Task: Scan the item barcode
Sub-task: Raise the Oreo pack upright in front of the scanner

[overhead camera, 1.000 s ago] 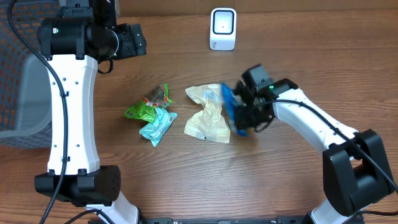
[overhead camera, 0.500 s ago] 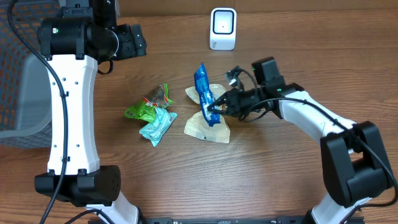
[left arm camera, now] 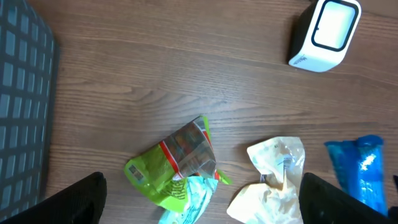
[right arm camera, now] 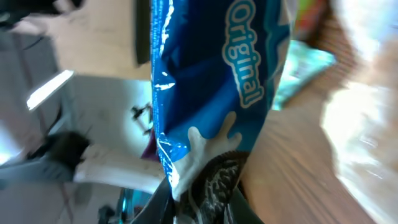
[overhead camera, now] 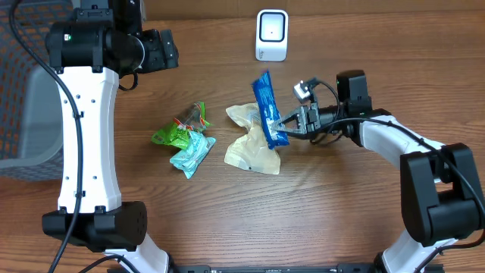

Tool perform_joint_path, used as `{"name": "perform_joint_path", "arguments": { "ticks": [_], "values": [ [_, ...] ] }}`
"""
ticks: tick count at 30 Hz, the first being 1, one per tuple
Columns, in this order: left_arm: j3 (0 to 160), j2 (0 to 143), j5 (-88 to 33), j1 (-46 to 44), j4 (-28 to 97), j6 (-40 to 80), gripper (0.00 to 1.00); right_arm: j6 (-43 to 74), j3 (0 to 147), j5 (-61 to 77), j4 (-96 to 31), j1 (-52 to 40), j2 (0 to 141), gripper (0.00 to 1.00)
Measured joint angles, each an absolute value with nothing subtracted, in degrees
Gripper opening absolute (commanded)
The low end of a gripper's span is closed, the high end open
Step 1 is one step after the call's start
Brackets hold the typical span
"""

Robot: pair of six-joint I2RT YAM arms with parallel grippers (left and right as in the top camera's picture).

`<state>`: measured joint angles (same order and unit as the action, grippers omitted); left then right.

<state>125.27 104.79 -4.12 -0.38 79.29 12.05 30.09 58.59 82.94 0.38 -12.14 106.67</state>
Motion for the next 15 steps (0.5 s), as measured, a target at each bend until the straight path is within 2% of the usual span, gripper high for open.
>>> {"name": "perform_joint_path", "arguments": {
  "ticks": [3, 15],
  "values": [
    [125.3, 104.8, -4.1, -0.4, 79.3, 12.1, 0.90, 35.5, 59.1, 85.6, 8.9, -13.6, 106.2, 0.04],
    [125.3, 104.8, -4.1, -0.4, 79.2, 12.1, 0.90, 73.4, 60.3, 88.0, 62.1, -14.9, 95.7, 0.04]
  ]
}}
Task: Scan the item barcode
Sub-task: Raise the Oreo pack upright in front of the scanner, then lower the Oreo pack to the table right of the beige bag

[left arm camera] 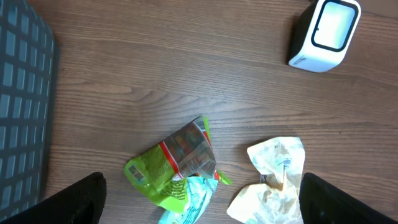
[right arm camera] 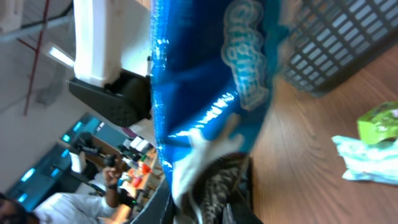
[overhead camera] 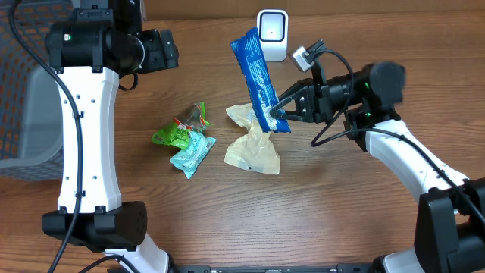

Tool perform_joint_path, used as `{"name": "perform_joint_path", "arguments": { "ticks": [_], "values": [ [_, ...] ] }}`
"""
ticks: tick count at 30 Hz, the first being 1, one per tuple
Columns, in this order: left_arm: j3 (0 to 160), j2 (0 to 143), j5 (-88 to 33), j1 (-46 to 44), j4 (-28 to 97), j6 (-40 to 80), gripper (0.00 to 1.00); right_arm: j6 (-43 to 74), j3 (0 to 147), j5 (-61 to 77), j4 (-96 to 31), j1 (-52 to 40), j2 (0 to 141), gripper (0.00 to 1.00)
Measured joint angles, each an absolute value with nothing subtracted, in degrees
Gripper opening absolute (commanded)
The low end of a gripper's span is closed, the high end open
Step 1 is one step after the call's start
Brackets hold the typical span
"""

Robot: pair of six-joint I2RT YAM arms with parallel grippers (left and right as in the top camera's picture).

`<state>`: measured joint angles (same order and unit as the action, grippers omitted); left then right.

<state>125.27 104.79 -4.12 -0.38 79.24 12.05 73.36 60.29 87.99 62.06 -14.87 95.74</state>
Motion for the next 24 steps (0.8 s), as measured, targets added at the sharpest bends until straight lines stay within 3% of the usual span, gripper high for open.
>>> {"name": "perform_joint_path", "arguments": {
  "ticks": [4, 10, 18, 24],
  "values": [
    [125.3, 104.8, -4.1, -0.4, 79.3, 12.1, 0.90, 89.1, 60.3, 87.8, 78.8, -14.9, 95.7, 0.04],
    [125.3, 104.8, -4.1, -0.4, 79.3, 12.1, 0.91, 100.3, 60.3, 87.1, 82.2, -14.8, 95.7, 0.04],
    [125.3, 104.8, -4.1, -0.4, 79.3, 12.1, 1.00, 103.0, 60.3, 86.8, 81.6, -13.4, 95.7, 0.04],
    [125.3, 104.8, -4.1, -0.4, 79.3, 12.1, 1.00, 94.6, 60.2, 87.6, 66.0, -11.3, 95.5, 0.04]
  ]
}}
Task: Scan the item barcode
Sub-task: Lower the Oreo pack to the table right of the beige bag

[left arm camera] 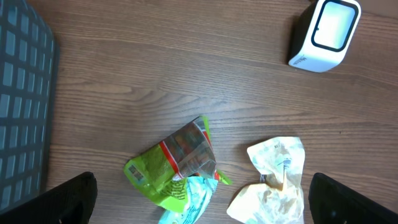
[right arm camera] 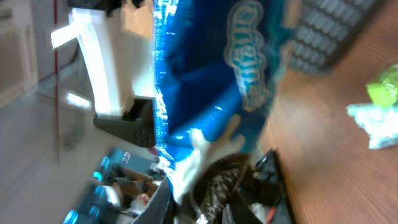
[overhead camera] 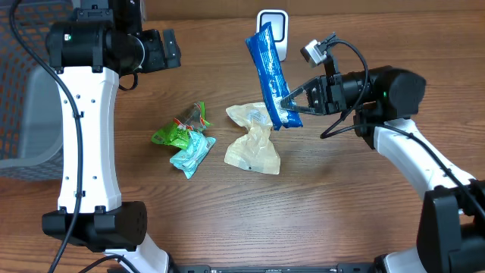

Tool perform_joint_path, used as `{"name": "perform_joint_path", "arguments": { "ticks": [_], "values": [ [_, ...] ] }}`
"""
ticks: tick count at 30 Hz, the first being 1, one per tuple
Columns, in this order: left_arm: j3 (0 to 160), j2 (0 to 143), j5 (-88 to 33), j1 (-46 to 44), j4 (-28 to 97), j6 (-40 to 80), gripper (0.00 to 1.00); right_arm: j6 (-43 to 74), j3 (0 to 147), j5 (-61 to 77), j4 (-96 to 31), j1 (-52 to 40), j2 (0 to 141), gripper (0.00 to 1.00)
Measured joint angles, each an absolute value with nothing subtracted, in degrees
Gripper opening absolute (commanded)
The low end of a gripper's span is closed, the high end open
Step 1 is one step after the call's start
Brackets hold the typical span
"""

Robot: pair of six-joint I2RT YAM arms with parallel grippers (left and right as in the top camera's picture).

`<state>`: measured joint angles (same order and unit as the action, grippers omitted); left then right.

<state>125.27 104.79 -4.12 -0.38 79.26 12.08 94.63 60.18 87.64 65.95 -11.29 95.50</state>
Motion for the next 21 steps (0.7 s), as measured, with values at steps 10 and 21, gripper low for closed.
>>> {"name": "perform_joint_path", "arguments": {
  "ticks": [10, 21],
  "values": [
    [125.2, 104.8, -4.1, -0.4, 79.2, 12.1, 1.00, 49.1, 58.8, 78.9, -0.5, -11.3, 95.5, 0.04],
    [125.2, 104.8, -4.1, -0.4, 79.2, 12.1, 1.00, 19.0, 63.1, 40.5, -39.1, -11.5, 95.5, 0.04]
  ]
}}
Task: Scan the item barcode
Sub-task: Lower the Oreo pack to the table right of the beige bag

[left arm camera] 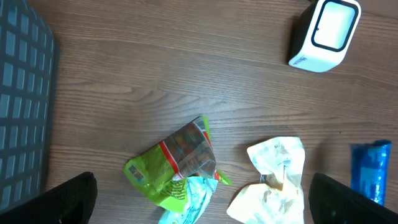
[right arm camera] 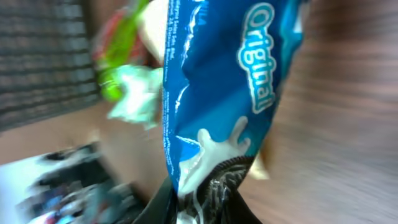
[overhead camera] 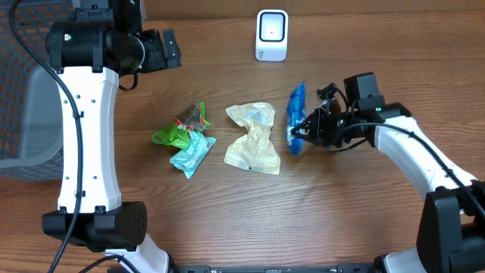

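A blue cookie packet [overhead camera: 295,117] marked "Original" [right arm camera: 230,81] lies low over the table, right of the cream wrapper, with my right gripper [overhead camera: 305,130] shut on its lower end [right arm camera: 208,193]. Its top shows at the left wrist view's right edge [left arm camera: 370,171]. The white scanner [overhead camera: 271,34] stands at the table's far middle [left arm camera: 323,34]. My left gripper [left arm camera: 199,205] hangs high over the left side, open, its fingertips [left arm camera: 74,202] at the frame's bottom corners.
A cream wrapper [overhead camera: 252,138] lies mid-table. A green packet [overhead camera: 182,127] and a pale teal packet [overhead camera: 191,154] lie left of it. A grey mesh basket [overhead camera: 26,114] stands at the left edge.
My right gripper has come down and to the right with the blue packet, from raised in front of the scanner to low over the table beside the cream wrapper. The left arm stayed.
My right gripper held the blue packet by the cream wrapper. Then it held it raised and upright near the scanner, then closer in front of the scanner. Now the packet is down near the table again, right of the wrapper, still gripped.
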Tool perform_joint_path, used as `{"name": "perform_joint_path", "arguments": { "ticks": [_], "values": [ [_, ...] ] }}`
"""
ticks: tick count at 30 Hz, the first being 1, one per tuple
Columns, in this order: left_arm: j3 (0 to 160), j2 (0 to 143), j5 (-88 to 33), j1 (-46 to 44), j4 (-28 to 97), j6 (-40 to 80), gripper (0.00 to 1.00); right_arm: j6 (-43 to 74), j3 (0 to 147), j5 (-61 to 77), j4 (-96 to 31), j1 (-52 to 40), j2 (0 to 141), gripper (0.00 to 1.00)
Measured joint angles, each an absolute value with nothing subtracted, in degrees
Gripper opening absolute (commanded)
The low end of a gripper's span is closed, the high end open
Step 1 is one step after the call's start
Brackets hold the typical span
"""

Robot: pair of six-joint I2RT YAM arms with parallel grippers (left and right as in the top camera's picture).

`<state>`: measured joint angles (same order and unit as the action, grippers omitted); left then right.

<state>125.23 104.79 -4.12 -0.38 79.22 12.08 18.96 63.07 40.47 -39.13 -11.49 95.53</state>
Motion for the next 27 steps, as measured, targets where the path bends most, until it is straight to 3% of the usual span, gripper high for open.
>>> {"name": "perform_joint_path", "arguments": {
  "ticks": [6, 14, 27],
  "values": [
    [125.2, 104.8, -4.1, -0.4, 79.2, 12.1, 1.00, 15.0, 71.6, 21.4, -50.4, -14.0, 95.5, 0.04],
    [125.2, 104.8, -4.1, -0.4, 79.2, 12.1, 1.00, 20.2, 73.0, 2.3, -57.3, -19.6, 95.5, 0.04],
    [125.2, 104.8, -4.1, -0.4, 79.2, 12.1, 1.00, 21.3, 71.6, -4.5, -57.1, -20.0, 98.8, 0.04]
  ]
}}
